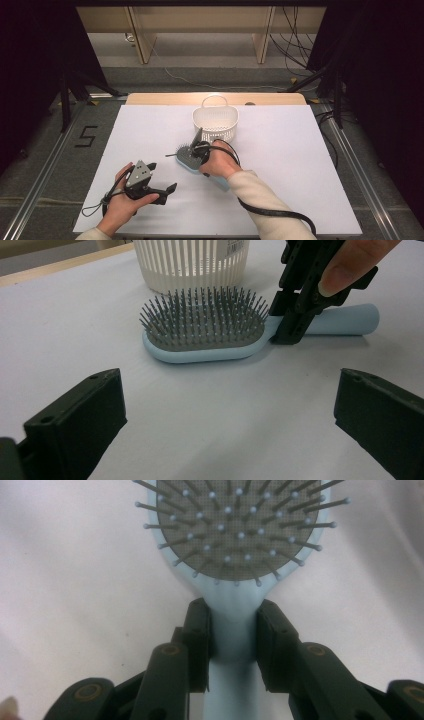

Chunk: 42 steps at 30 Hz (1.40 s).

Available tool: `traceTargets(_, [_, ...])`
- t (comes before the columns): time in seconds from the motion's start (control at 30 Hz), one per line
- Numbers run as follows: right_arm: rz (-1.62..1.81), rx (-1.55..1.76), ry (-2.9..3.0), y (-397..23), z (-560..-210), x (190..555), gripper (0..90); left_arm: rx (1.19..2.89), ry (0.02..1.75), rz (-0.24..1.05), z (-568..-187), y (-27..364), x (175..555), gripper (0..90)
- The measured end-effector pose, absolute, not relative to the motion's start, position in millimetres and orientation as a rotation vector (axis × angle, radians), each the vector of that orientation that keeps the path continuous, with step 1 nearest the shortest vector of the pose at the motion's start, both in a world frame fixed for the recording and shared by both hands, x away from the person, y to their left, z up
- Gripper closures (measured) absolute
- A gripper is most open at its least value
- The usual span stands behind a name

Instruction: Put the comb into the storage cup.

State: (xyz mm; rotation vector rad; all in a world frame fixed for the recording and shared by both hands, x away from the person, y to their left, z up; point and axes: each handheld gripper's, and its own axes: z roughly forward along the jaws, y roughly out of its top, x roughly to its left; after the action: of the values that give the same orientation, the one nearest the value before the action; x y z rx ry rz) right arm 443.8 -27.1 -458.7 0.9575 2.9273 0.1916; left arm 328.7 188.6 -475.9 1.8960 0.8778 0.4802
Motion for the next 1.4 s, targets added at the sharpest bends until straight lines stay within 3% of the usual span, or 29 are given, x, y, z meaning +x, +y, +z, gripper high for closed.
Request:
traceTargets(0.9, [0.255,1.019,2.908,-33,-458,442,70.6,1.899,0.88,0.478,-477,189,329,0.0])
traceTargets(1.4, [0.475,1.01,2.864,-41,-441,433,70.5,1.902,0.882,0.478,-477,189,329,0.0])
